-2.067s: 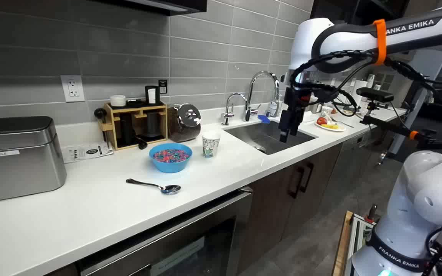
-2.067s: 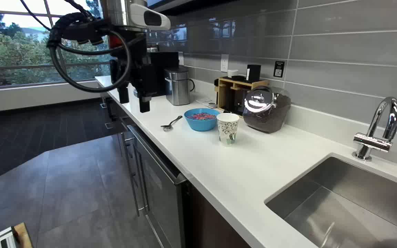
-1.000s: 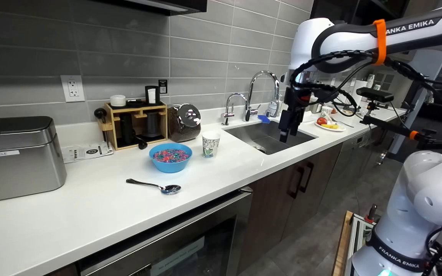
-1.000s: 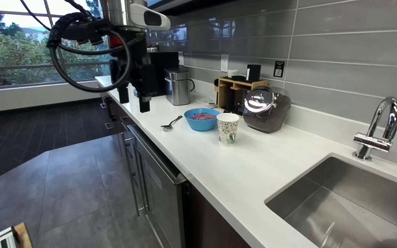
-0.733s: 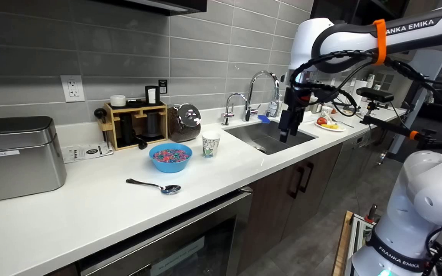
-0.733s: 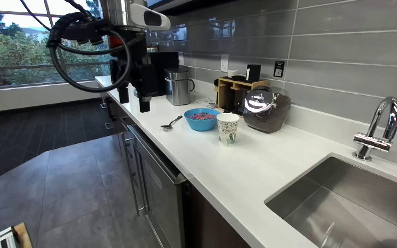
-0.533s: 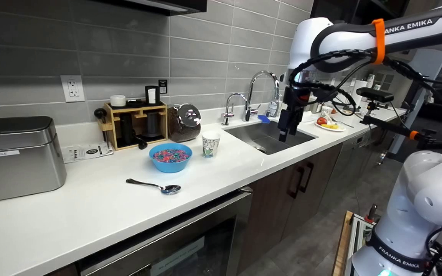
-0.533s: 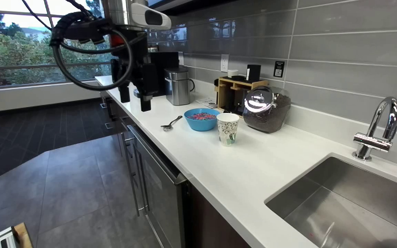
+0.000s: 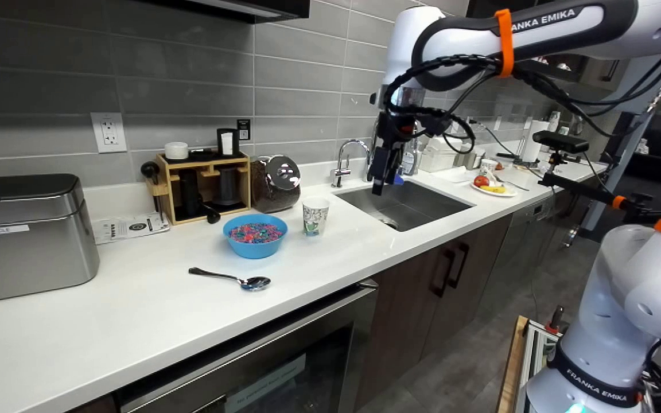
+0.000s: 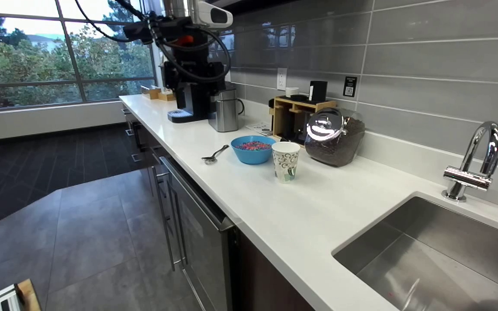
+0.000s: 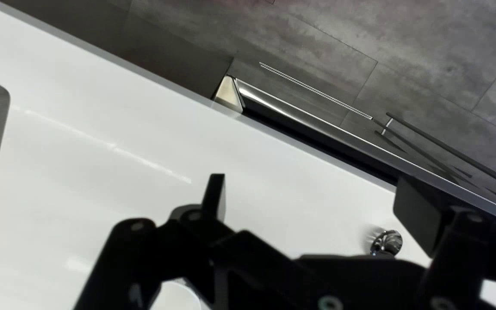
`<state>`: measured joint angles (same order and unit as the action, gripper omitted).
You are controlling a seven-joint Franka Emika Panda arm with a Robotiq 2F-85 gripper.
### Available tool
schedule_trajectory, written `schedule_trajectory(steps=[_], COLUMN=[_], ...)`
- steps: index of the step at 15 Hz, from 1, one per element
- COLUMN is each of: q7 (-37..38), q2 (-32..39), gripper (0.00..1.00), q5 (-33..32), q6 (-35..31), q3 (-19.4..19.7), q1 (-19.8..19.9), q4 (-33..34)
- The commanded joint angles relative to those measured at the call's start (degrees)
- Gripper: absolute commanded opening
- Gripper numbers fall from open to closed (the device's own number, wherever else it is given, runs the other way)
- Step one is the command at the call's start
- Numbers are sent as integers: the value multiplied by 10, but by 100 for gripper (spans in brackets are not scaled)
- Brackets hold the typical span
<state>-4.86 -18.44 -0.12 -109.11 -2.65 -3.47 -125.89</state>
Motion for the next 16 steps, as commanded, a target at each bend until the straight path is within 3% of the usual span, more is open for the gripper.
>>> schedule_trajectory(steps=[1, 6, 7, 8, 16], q7=[16, 134, 67, 97, 76], q2=[96, 188, 185, 166, 181], gripper=[100, 100, 100, 100, 100], q5=[-18, -118, -99, -93, -93], q6=[26, 155, 150, 121, 131], q3=[-21, -64, -60, -55, -56], q1=[-10, -24, -29, -26, -32], q4=[99, 205, 209, 173, 199])
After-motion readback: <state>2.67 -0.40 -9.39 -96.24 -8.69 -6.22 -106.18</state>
